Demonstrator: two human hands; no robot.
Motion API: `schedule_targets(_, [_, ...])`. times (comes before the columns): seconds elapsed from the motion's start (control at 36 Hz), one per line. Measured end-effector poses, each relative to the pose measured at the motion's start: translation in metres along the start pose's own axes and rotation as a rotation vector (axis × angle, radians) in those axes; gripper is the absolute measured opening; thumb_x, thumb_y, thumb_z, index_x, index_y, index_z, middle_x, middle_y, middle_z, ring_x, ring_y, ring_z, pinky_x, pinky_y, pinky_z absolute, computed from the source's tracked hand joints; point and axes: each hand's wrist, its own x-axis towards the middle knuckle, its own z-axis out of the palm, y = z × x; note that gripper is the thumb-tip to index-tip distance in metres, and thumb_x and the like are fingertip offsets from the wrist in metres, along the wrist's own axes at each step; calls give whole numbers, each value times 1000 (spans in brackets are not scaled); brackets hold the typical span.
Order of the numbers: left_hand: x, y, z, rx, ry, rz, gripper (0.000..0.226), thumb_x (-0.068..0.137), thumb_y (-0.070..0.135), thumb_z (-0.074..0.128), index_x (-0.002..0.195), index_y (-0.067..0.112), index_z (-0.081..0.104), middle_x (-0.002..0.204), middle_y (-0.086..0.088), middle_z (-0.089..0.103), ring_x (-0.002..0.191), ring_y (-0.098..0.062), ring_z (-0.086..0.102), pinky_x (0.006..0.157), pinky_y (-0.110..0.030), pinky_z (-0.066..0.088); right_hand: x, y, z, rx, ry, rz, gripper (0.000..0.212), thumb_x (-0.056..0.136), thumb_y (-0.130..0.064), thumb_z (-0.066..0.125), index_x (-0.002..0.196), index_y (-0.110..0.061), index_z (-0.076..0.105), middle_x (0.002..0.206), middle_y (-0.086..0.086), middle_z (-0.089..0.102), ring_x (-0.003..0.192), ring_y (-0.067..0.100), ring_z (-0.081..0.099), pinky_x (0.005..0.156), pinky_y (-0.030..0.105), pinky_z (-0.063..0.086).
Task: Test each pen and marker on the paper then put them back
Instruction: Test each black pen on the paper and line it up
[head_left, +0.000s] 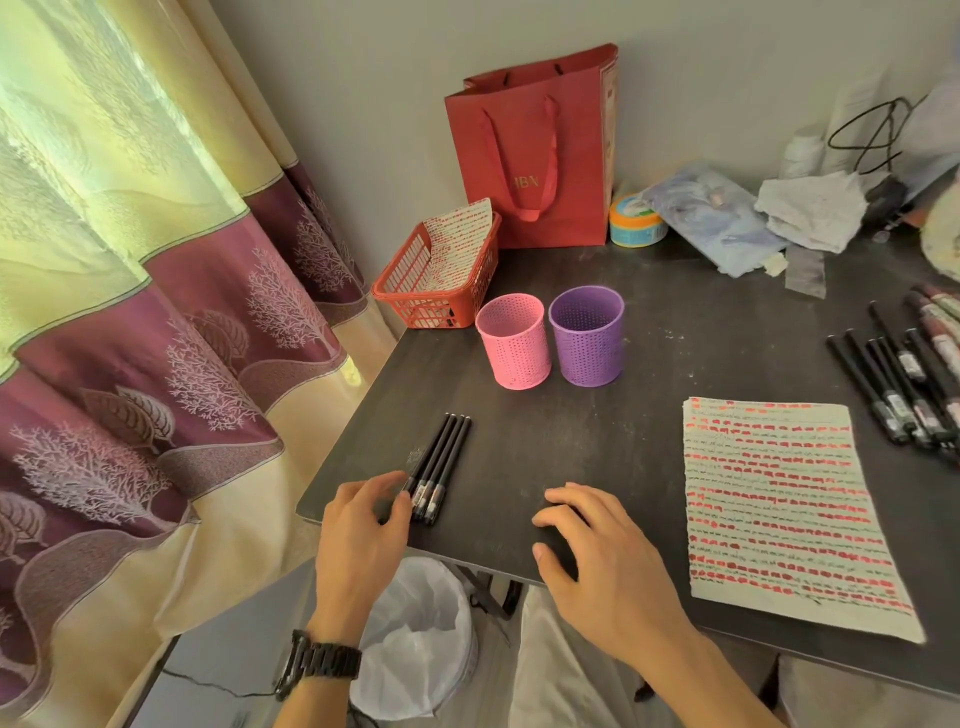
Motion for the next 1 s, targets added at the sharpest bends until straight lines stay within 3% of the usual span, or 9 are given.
schedule_targets(0.08, [-5,14,0,55,26,57,29,98,31,60,126,30,67,125,0,58,118,-20,50,95,-38,49,2,1,-10,87,-108,6,26,97,-43,55,121,-34,63,142,-24,45,140,-4,27,106,11,31])
schedule_targets(0.19, [-4,39,8,51,-6,175,25,97,28,63,121,30,69,123,2,59,116,-21,51,92,-35,44,-1,6,-44,249,-106,72,29,96,-49,52,123,-41,59,141,-34,42,126,-18,34,95,-3,22])
schedule_targets(0.39, [-15,105,51,-94,-144,475,29,89,26,72,108,47,67,109,31,52,102,-3,52,85,-25,39,-33,57,-135,235,147,174,20,95,-39,60,115,-38,65,124,-30,59,122,-6,52,101,14,40])
schedule_targets(0.47, [-21,139,75,-95,-244,588,26,91,33,68,110,50,65,113,32,51,108,-1,52,89,-25,44,-55,92,-165,103,213,299,22,95,-36,62,115,-44,61,122,-31,57,116,-7,53,94,12,41])
schedule_targets(0.56, [-25,178,99,-53,-369,679,23,96,44,59,117,53,58,117,39,42,112,7,46,84,-8,37,-79,124,-183,-109,210,428,28,94,-43,61,121,-49,56,127,-37,46,125,-11,41,105,16,37])
schedule_targets(0.64, [-31,220,123,-36,-433,770,28,98,48,54,126,52,54,121,40,36,112,11,41,83,-3,32,-97,145,-185,-273,198,504,37,92,-38,68,128,-37,61,135,-25,49,134,4,43,110,26,39])
schedule_targets(0.72, [-35,256,145,-26,-465,841,31,99,49,51,130,49,52,128,34,40,116,8,43,92,-8,34,-106,157,-177,-326,261,517,38,82,-27,81,118,-24,73,131,-7,63,124,18,59,101,38,50])
schedule_targets(0.86, [-38,301,179,44,-481,941,45,97,49,52,141,39,47,139,14,47,129,-11,43,104,-31,43,-103,160,-176,-334,297,526,34,85,-38,75,118,-31,70,131,-14,61,124,11,55,101,33,47])
schedule_targets(1.0, [-36,325,205,208,-458,992,64,96,56,51,152,28,35,150,5,41,139,-18,37,112,-37,37,-102,164,-175,-307,294,529,34,90,-45,65,123,-37,66,137,-20,55,129,4,46,106,27,39])
